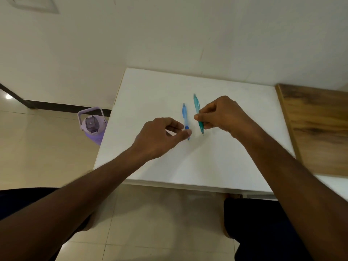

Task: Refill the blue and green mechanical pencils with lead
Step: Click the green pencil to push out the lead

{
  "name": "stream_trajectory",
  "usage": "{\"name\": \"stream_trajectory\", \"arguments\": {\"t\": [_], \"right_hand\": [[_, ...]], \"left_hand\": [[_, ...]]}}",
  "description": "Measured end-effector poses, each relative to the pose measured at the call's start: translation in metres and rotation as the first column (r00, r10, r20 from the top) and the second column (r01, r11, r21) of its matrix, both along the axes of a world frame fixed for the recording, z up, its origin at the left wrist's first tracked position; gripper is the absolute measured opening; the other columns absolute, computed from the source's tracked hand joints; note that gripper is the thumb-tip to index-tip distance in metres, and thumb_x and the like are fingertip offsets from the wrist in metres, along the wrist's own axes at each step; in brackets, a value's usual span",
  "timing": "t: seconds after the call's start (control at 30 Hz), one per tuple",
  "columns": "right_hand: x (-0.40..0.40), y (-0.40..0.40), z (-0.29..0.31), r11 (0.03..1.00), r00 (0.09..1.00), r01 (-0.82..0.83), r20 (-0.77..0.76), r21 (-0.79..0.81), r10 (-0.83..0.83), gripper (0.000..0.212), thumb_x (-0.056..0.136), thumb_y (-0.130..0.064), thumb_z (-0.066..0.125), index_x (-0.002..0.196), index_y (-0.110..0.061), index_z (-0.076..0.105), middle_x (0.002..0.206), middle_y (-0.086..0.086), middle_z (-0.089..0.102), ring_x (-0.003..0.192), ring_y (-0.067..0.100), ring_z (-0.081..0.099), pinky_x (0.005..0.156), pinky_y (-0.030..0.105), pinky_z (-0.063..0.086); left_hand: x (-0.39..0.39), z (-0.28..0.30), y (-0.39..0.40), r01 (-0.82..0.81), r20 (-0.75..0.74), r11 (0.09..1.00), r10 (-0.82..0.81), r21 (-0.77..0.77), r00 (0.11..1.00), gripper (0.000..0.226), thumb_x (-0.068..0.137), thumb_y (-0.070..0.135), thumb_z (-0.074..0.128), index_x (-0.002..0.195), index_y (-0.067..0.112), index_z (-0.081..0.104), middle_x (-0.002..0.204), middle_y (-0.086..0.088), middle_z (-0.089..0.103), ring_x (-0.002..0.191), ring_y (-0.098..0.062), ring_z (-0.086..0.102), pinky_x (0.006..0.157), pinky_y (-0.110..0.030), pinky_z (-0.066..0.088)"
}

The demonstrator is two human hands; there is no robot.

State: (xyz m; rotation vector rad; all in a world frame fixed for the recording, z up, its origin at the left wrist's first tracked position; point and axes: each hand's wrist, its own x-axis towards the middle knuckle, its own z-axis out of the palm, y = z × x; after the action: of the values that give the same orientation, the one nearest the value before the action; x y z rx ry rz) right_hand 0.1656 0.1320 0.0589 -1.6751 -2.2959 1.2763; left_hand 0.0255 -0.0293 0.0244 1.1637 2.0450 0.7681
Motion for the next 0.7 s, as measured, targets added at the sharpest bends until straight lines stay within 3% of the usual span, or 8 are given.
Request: {"name": "stream_trajectory", "arguments": {"t": [0.07,0.13,0.23,0.37,0.43,0.53,0.6,0.7], "right_hand": [[0.000,0.007,-0.012,0.992,0.995,-0.001,0.096,0.129,-0.012,0.023,0.080,-0.037,0.090,0.075,-0.023,0.072,0.070,-0.006,0.076,0.058,0.005,0.075,0.069,0.016,0.056],[-0.002,0.009,-0.027,0.984,0.995,-0.001,0.097,0.175,-0.016,0.028,0.078,-0.038,0.091,0.072,-0.022,0.069,0.066,-0.008,0.074,0.054,0.005,0.074,0.066,0.015,0.055],[-0.008,0.006,-0.048,0.967,0.992,-0.056,0.125,0.250,0.025,0.031,0.078,-0.041,0.091,0.069,-0.022,0.068,0.067,-0.008,0.073,0.062,0.010,0.074,0.077,0.021,0.057],[-0.015,0.000,-0.065,0.947,0.984,-0.104,0.173,0.305,0.052,0.038,0.078,-0.052,0.088,0.066,-0.024,0.065,0.061,-0.011,0.068,0.062,0.008,0.070,0.057,0.012,0.031],[-0.015,0.001,-0.064,0.939,0.968,-0.137,0.245,0.317,0.058,0.043,0.079,-0.060,0.083,0.069,-0.022,0.065,0.064,-0.009,0.067,0.062,0.009,0.065,0.057,0.015,0.032],[-0.003,0.006,-0.052,0.925,0.970,-0.115,0.241,0.363,0.027,0.039,0.089,-0.051,0.077,0.083,-0.014,0.073,0.077,-0.001,0.075,0.069,0.013,0.070,0.071,0.022,0.051],[0.012,0.002,-0.042,0.882,0.991,-0.043,0.131,0.469,-0.021,0.028,0.098,-0.038,0.070,0.096,-0.011,0.075,0.091,0.002,0.078,0.078,0.015,0.070,0.074,0.024,0.050],[0.038,-0.034,-0.038,0.812,0.999,-0.049,0.032,0.581,0.038,0.032,0.105,-0.033,0.058,0.130,-0.014,0.065,0.127,0.010,0.069,0.118,0.028,0.063,0.102,0.034,0.047]], "left_hand": [[-0.009,-0.003,-0.004,0.142,-0.372,0.985,-0.170,-0.102,0.913,0.058,0.088,0.071,0.066,0.133,0.036,0.062,0.132,0.013,0.064,0.118,-0.010,0.061,0.093,-0.035,0.057],[-0.014,-0.007,-0.009,0.199,-0.557,0.957,-0.284,-0.210,0.781,0.065,0.091,0.066,0.066,0.144,0.031,0.053,0.150,0.002,0.050,0.136,-0.021,0.048,0.102,-0.041,0.051],[-0.012,-0.016,-0.015,0.228,-0.553,0.936,-0.343,-0.268,0.759,0.072,0.093,0.061,0.066,0.150,0.023,0.043,0.161,-0.007,0.034,0.145,-0.028,0.038,0.112,-0.043,0.044],[-0.009,-0.021,-0.018,0.239,-0.567,0.935,-0.349,-0.260,0.746,0.073,0.096,0.060,0.063,0.153,0.021,0.038,0.164,-0.009,0.028,0.148,-0.029,0.036,0.115,-0.043,0.042],[-0.009,-0.021,-0.018,0.242,-0.565,0.936,-0.348,-0.257,0.748,0.073,0.096,0.060,0.063,0.152,0.021,0.037,0.164,-0.009,0.027,0.148,-0.028,0.036,0.115,-0.043,0.043],[-0.014,-0.022,-0.016,0.265,-0.564,0.930,-0.366,-0.256,0.740,0.073,0.095,0.060,0.064,0.152,0.021,0.038,0.162,-0.009,0.029,0.146,-0.029,0.037,0.113,-0.042,0.044],[-0.017,-0.021,-0.015,0.286,-0.560,0.924,-0.383,-0.256,0.735,0.074,0.096,0.060,0.064,0.153,0.021,0.037,0.163,-0.010,0.028,0.147,-0.030,0.036,0.114,-0.044,0.043],[-0.020,-0.019,-0.027,0.274,-0.588,0.933,-0.361,-0.235,0.724,0.084,0.096,0.067,0.057,0.162,0.025,0.024,0.171,-0.011,0.016,0.156,-0.034,0.024,0.124,-0.052,0.031]]}}
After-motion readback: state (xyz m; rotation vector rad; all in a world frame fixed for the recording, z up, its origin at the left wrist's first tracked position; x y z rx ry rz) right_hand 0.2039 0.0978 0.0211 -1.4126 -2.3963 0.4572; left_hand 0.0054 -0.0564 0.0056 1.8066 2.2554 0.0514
